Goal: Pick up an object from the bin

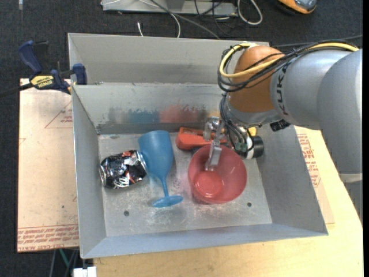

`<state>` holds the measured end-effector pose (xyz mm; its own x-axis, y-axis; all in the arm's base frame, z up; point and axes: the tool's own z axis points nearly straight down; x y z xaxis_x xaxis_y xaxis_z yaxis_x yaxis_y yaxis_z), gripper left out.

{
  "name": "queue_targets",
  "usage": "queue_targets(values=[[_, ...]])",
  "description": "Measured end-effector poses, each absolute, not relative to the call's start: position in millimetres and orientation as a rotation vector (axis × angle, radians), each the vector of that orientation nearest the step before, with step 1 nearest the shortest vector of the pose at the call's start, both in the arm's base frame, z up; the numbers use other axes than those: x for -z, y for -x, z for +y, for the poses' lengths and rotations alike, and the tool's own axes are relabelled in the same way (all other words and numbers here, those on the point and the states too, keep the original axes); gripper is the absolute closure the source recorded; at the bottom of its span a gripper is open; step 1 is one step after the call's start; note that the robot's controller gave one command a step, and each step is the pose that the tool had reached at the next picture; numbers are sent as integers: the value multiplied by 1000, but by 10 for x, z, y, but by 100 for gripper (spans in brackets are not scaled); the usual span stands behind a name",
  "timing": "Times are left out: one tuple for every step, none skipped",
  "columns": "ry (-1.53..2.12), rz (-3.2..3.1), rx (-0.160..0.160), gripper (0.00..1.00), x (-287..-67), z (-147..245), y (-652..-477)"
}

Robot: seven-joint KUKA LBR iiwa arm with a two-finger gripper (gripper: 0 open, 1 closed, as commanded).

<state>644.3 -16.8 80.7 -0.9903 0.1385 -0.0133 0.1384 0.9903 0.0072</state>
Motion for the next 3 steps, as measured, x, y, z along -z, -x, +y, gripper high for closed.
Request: queue_targets(values=[[-217, 3120, -10, 100, -807, -168, -6443], [-217, 3128, -10, 100, -985, -166, -6426], [-216, 3115, -11, 100, -1190, -166, -6448]])
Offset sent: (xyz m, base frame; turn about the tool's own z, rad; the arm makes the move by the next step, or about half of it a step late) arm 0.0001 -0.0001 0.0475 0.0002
